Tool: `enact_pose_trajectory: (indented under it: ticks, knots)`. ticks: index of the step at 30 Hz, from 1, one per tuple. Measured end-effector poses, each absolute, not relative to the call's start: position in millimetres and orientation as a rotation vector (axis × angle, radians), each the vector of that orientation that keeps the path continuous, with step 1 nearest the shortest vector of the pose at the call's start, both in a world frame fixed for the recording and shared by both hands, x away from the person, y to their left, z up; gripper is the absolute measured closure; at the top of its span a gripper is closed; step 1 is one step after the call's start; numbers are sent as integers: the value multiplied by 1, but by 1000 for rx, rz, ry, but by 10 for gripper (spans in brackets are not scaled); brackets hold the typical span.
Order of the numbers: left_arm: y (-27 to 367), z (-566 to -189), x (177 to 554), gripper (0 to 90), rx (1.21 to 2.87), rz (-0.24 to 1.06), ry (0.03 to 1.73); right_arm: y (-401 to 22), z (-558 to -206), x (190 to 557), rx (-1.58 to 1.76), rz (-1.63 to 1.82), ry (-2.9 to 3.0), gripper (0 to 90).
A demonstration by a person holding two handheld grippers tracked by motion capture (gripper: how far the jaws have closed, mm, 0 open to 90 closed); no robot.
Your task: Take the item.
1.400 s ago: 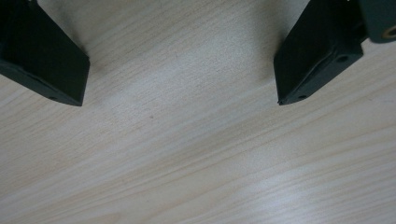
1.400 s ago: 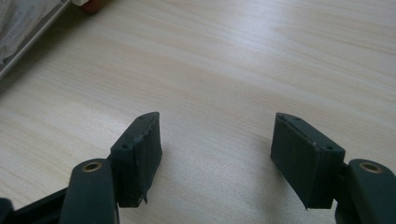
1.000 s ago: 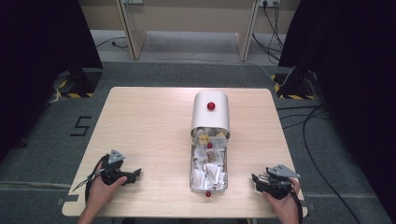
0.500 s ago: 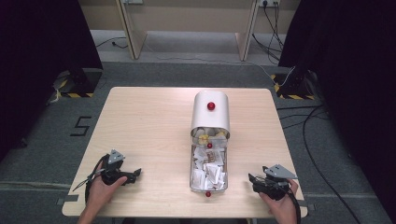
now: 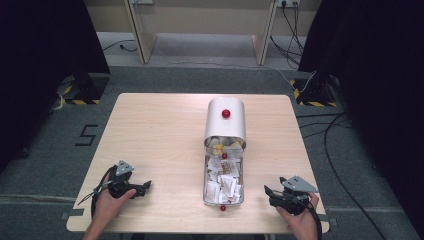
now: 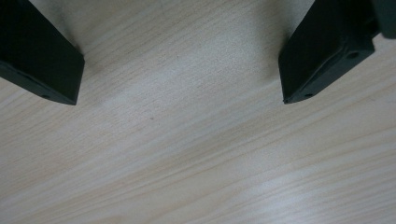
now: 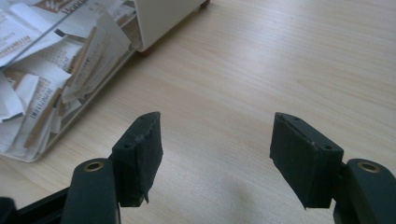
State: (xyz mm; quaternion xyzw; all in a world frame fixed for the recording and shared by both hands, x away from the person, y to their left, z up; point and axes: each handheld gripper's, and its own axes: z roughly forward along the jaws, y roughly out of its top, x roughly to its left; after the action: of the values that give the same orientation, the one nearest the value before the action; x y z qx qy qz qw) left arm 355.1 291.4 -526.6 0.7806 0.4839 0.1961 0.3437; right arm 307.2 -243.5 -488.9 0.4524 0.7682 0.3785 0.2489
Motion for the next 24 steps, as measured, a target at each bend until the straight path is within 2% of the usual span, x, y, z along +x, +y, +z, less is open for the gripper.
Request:
enact_pose_trajectory:
  ticks: [24]
  knots:
    - [291,-527,355,0,2029,510,1257,-231,-470,297,1153,1094,2086,359]
